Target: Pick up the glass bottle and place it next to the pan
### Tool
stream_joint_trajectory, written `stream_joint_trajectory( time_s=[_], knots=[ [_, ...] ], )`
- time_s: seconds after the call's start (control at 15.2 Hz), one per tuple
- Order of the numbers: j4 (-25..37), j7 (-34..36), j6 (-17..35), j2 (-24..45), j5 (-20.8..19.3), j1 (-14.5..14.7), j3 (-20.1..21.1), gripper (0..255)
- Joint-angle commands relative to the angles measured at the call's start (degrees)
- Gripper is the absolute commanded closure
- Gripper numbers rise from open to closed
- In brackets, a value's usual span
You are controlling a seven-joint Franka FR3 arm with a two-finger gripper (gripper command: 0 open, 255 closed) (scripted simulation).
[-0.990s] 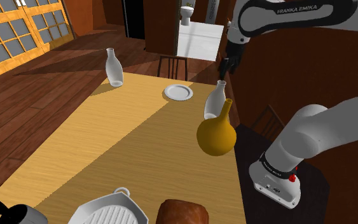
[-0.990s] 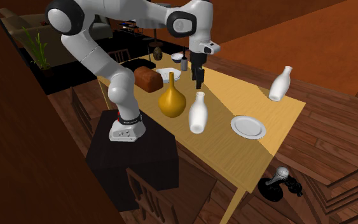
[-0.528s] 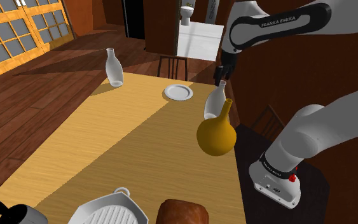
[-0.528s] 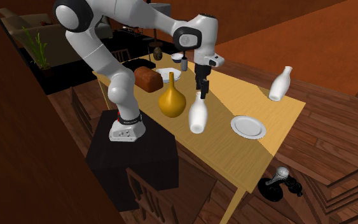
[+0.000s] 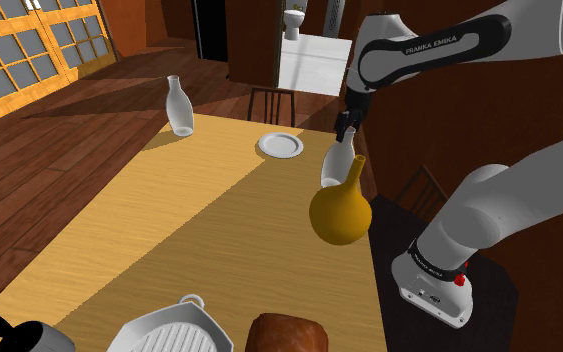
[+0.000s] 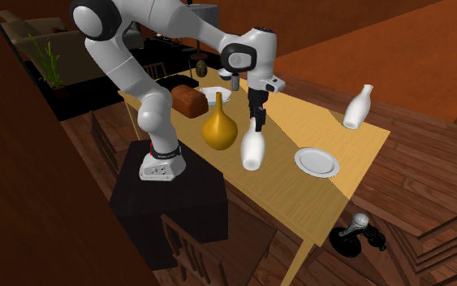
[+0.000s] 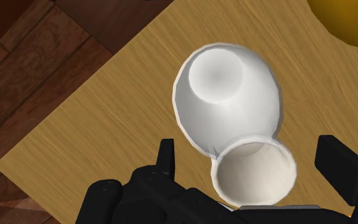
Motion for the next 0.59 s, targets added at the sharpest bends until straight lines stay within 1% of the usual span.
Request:
stream_joint_trajectory(
  time_s=[0.0, 0.13, 0.2, 0.53],
  knots=[
    [-0.1, 0.0, 0.1, 0.0, 0.0, 0.0, 0.0, 0],
    [-0.1, 0.0, 0.1, 0.0, 0.0, 0.0, 0.0, 0],
    [-0.1, 0.0, 0.1, 0.0, 0.0, 0.0, 0.0, 255],
    [-0.1, 0.0, 0.1, 0.0, 0.0, 0.0, 0.0, 255]
  ],
)
